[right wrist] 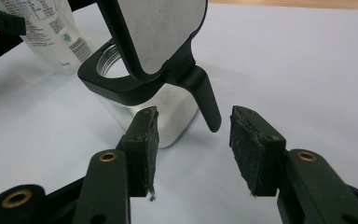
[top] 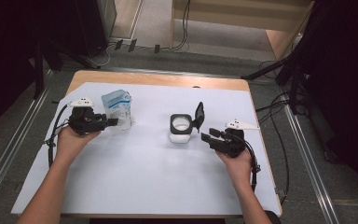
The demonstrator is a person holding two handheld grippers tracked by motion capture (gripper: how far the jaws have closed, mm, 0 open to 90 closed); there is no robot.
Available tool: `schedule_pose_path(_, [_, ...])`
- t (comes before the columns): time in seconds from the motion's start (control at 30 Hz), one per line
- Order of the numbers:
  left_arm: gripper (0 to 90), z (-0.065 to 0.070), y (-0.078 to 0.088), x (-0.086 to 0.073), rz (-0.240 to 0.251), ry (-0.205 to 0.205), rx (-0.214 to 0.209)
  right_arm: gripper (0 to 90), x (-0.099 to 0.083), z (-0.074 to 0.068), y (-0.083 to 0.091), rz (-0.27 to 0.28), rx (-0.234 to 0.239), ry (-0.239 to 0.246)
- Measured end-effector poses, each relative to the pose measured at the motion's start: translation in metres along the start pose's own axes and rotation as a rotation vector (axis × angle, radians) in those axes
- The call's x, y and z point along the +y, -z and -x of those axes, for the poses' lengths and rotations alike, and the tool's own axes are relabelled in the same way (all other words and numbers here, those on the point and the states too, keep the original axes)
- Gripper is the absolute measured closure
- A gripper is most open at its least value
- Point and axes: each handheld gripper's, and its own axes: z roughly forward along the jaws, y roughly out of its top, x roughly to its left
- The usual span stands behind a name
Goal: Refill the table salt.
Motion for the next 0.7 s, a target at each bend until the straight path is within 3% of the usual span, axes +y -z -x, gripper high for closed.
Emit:
schedule_pose_path(0.17, [55.8, 0.0, 0.003, 0.0, 0.004, -0.004, -0.022, 53.4, 0.001, 0.001, 0.001, 0.005, 0.001, -0.006])
schedule_pose_path(0.7, [44.9, 0.009, 0.014, 0.0, -0.036, -0.014, -0.001, 60.2, 0.008, 0.007, -0.002, -0.002, -0.009, 0.0])
